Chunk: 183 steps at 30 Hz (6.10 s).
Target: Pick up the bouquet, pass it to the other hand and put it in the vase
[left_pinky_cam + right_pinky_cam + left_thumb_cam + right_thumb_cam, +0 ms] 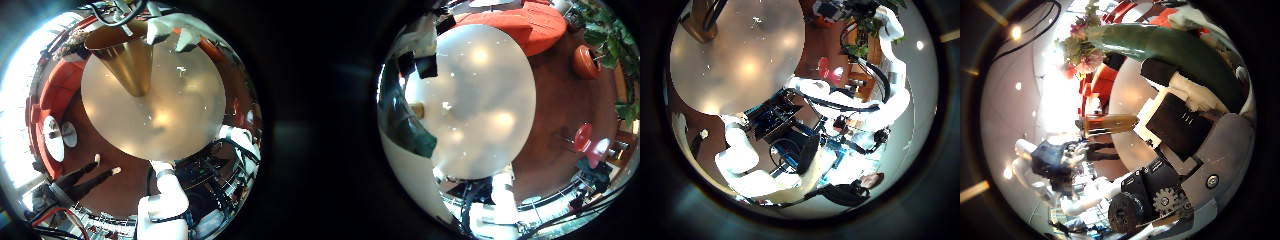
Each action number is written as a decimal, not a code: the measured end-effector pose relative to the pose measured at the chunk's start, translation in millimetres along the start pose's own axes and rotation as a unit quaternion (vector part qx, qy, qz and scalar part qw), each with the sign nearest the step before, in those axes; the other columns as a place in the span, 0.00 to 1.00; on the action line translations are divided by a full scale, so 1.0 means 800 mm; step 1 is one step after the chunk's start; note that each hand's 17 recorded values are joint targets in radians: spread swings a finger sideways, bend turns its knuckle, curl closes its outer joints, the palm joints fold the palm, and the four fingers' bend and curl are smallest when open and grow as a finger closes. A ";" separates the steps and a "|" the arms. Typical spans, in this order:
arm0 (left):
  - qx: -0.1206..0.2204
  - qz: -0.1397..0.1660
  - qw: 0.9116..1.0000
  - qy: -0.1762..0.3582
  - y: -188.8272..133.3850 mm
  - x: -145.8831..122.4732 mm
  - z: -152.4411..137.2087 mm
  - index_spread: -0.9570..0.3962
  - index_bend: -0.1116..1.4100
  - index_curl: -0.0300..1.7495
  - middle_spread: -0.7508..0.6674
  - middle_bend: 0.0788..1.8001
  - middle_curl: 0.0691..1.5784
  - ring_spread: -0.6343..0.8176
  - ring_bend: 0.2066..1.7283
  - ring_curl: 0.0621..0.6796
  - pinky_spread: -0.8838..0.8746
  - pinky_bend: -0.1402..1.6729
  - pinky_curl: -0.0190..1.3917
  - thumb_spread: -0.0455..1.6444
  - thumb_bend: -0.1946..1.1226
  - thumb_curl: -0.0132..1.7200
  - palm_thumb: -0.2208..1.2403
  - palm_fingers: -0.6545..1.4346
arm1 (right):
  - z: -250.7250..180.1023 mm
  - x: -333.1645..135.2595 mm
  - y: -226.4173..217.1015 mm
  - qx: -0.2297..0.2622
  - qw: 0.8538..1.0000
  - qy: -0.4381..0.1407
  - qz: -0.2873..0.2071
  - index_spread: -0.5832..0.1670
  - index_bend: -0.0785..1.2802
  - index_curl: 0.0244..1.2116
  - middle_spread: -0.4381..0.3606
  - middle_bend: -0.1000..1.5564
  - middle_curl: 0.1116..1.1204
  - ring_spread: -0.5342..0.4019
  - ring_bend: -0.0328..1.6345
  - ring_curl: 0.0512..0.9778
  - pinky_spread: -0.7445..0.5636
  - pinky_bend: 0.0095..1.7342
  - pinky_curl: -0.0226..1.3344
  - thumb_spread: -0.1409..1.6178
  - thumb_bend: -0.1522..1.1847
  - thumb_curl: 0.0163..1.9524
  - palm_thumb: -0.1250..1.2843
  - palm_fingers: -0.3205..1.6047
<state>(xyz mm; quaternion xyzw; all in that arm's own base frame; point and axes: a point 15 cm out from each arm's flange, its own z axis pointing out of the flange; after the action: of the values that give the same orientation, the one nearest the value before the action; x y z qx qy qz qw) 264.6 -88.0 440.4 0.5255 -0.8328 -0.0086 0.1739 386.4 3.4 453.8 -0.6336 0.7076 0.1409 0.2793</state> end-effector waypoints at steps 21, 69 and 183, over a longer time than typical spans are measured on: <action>0.221 0.049 0.905 0.360 -0.093 0.061 -0.136 0.80 0.18 0.21 0.74 0.08 0.20 0.78 0.21 0.22 0.77 0.19 0.22 0.64 0.13 0.17 0.22 0.42 | -0.089 -0.135 0.091 -0.004 0.951 -0.270 -0.150 0.41 0.84 0.88 0.39 0.88 0.75 0.38 0.90 0.69 0.43 0.76 0.58 0.61 0.11 0.47 0.93 0.75; 0.186 0.114 0.796 0.564 -0.080 0.142 -0.209 0.39 0.51 0.37 0.26 0.52 0.55 0.15 0.78 0.74 0.26 0.72 0.54 0.60 0.29 0.33 0.83 0.86 | 0.043 -0.138 0.104 0.031 0.968 -0.212 -0.132 0.43 0.85 0.85 0.38 0.88 0.71 0.37 0.89 0.67 0.41 0.70 0.67 0.62 0.07 0.49 0.79 0.74; 0.268 -0.145 0.865 0.400 -0.073 -0.151 -0.073 0.89 0.20 0.31 0.97 0.05 0.20 0.90 0.23 0.15 0.85 0.16 0.33 0.51 0.11 0.22 0.20 0.27 | 0.099 -0.082 0.105 -0.016 0.979 -0.182 -0.091 0.46 0.18 0.24 0.67 0.22 0.24 0.74 0.39 0.17 0.93 0.43 0.19 0.63 0.09 0.27 0.59 0.28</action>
<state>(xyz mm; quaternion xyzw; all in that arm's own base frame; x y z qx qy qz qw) 379.5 1.8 450.2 0.6253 -0.5765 0.4004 0.3411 324.1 113.9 414.5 -0.6637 0.5818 0.2386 0.4050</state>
